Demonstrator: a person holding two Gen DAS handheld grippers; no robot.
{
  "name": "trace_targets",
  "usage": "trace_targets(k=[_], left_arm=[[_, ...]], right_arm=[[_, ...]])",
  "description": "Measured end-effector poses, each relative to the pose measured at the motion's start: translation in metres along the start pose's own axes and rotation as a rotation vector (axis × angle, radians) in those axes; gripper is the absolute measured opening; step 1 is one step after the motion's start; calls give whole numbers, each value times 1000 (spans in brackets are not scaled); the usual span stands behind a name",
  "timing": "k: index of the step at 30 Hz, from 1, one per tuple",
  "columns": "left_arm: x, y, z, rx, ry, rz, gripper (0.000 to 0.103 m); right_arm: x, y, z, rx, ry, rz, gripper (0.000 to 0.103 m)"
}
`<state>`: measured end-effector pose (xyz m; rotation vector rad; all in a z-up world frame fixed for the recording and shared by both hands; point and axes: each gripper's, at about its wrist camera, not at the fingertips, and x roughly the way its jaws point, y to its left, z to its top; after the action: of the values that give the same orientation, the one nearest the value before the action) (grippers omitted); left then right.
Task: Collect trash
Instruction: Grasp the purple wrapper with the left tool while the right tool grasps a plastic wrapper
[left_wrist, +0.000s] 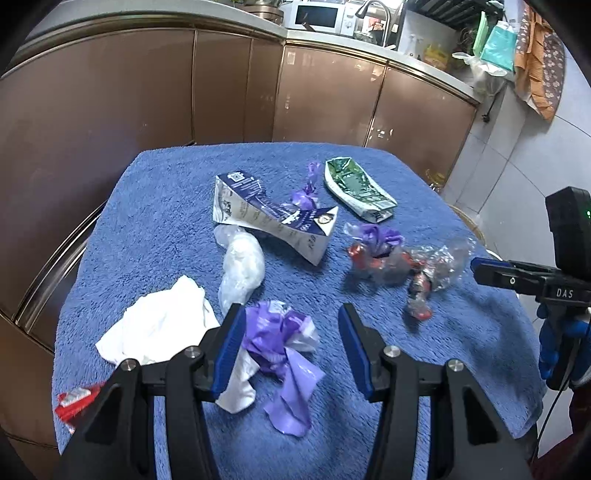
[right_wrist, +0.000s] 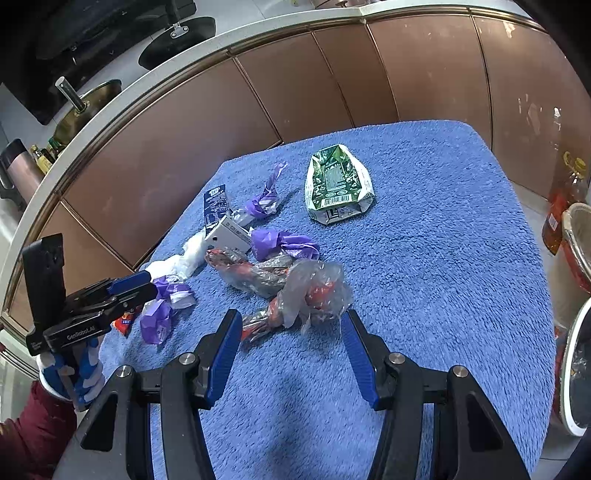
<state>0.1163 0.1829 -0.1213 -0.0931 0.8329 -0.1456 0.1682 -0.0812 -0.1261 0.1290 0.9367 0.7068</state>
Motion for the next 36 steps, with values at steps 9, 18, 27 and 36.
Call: trace_targets(k=[9, 18, 27, 36], left_arm=[[13, 1, 0, 5, 23, 0, 50], [22, 5, -3, -2, 54, 8, 50], [29, 4, -2, 6, 68, 6, 49], [35, -1, -6, 8, 85, 20, 37]], right_arm=[[8, -3, 1, 1, 14, 8, 53], [16, -6, 6, -7, 29, 16, 53], [25, -9, 10, 2, 31, 30, 53], [35, -13, 14, -8, 42, 28, 17]])
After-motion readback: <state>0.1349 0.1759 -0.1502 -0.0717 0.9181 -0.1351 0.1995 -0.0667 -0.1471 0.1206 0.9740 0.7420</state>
